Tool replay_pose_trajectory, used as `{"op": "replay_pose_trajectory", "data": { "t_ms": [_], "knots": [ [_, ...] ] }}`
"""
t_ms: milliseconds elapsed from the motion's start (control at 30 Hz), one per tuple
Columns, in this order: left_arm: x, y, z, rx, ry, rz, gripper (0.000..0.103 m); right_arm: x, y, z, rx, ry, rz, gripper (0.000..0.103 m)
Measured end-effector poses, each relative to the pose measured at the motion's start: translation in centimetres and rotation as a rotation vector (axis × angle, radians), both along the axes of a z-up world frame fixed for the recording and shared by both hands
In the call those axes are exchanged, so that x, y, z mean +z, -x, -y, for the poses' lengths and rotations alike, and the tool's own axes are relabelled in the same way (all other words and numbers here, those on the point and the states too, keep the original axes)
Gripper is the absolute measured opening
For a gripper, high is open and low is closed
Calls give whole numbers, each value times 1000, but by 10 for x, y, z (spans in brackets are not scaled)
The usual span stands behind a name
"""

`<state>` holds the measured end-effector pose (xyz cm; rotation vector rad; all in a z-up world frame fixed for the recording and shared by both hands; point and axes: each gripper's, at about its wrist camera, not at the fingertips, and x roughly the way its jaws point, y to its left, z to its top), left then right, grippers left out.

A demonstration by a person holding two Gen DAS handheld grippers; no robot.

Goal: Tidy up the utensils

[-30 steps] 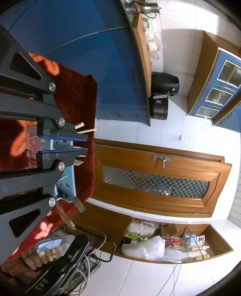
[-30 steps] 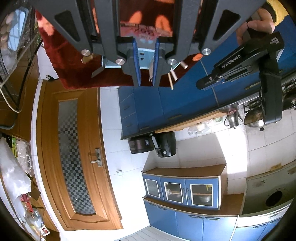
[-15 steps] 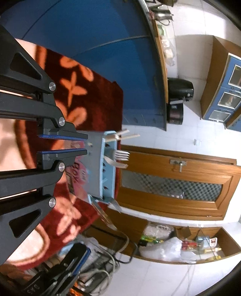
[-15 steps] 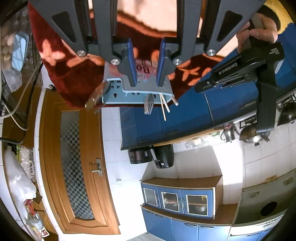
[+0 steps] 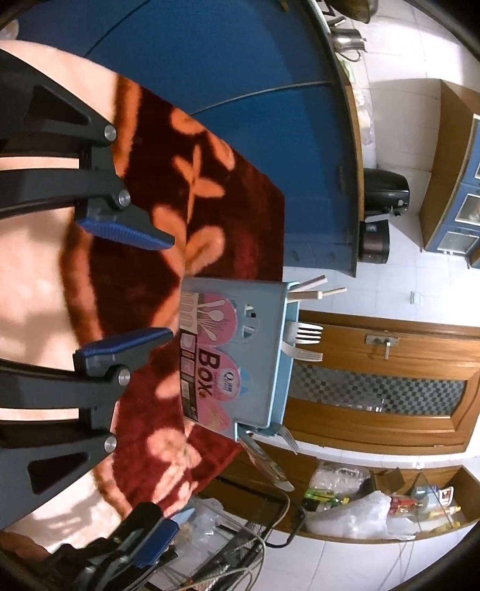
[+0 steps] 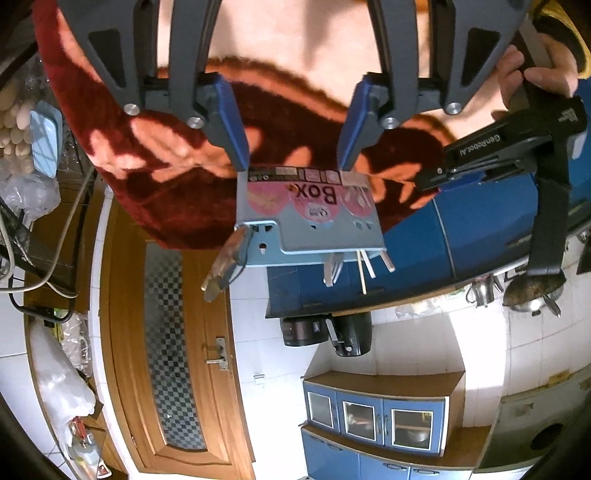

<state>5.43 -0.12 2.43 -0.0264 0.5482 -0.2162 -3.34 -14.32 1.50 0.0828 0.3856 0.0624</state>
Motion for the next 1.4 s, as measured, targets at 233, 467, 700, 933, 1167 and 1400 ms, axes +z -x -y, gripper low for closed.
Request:
{"op": "replay_pose_trajectory", "data": {
  "t_ms": [233,467,700,933,1167,1400],
  "knots": [
    [0,4,1,47,-6,8,52,-12,0,5,1,-43,-13,73],
    [3,11,1,67,-16,40,55,-16,3,4,-21,-53,-18,76],
    [3,9,0,74,-10,31,55,-17,2,3,-21,-51,-21,76],
    [3,9,0,79,-21,40,55,-16,2,4,-21,-51,-20,76],
    [3,10,1,83,-28,47,55,-16,2,5,-20,-52,-20,76],
    [4,11,4,77,-40,55,55,-16,2,4,-20,-51,-21,76]
  ]
}}
